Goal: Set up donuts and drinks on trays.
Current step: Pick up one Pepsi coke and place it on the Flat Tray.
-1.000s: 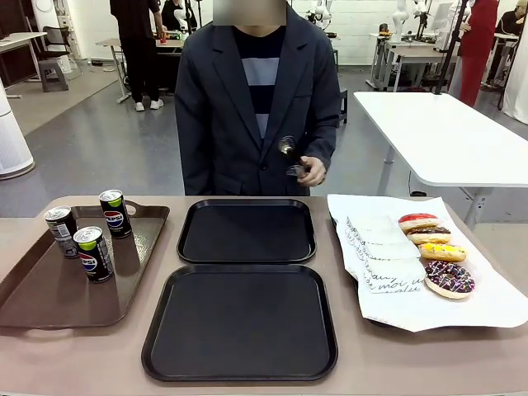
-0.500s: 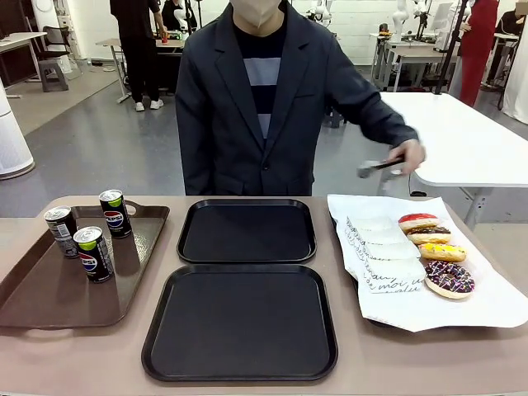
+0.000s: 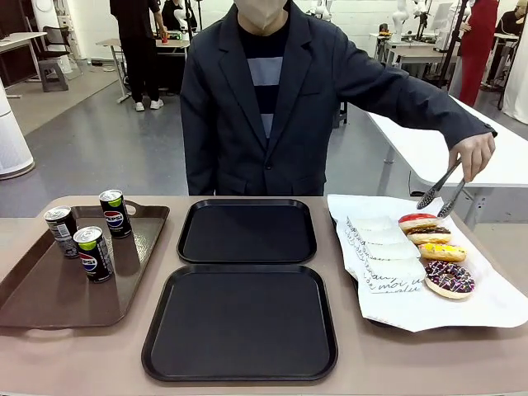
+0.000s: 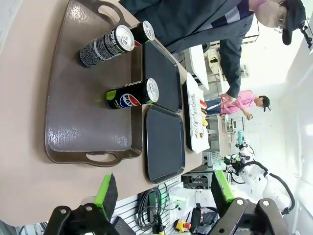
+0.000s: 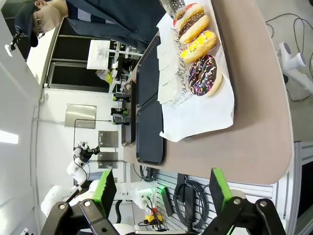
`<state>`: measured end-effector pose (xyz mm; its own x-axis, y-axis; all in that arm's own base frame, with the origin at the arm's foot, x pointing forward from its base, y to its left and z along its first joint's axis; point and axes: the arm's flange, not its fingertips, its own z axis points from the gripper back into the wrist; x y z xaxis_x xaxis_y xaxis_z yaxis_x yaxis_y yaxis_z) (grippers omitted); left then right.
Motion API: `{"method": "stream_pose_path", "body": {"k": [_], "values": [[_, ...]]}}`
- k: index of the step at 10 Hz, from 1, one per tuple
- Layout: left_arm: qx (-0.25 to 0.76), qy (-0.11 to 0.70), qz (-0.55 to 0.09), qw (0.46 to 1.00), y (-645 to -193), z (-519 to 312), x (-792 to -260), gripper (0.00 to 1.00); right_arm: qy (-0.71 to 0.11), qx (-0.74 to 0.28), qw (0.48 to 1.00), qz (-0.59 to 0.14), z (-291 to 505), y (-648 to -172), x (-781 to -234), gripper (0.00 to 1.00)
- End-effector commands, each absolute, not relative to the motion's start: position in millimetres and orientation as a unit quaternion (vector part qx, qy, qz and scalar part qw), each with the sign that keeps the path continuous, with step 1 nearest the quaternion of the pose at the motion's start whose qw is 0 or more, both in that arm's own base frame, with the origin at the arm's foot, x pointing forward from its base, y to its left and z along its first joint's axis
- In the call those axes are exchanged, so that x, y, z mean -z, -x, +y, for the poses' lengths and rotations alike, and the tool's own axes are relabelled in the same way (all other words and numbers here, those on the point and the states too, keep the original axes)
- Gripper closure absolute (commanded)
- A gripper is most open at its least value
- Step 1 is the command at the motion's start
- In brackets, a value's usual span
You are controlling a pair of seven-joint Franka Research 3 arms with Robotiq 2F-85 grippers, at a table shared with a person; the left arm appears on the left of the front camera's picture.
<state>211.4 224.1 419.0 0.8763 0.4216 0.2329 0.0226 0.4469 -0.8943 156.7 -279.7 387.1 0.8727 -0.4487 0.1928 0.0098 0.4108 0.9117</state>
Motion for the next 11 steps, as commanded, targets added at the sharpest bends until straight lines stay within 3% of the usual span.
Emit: {"method": "stream_pose_path", "body": {"k": [1, 5, 8, 11], "values": [[-0.118, 0.517, -0.226, 0.817, -211, 225, -419, 0.00, -0.529, 0.137, 0.808, -0.219, -279, -156, -385, 0.00], [-0.121, 0.460, -0.212, 0.854, -228, 200, -475, 0.00, -0.529, 0.137, 0.808, -0.219, -279, -156, -385, 0.00], [-0.049, 0.298, -0.186, 0.935, -244, 138, -533, 0.00, -0.529, 0.137, 0.808, -0.219, -279, -156, -385, 0.00], [-0.031, 0.168, -0.177, 0.969, -285, 51, -536, 0.00, -0.529, 0.137, 0.808, -0.219, -279, -156, -385, 0.00]]}}
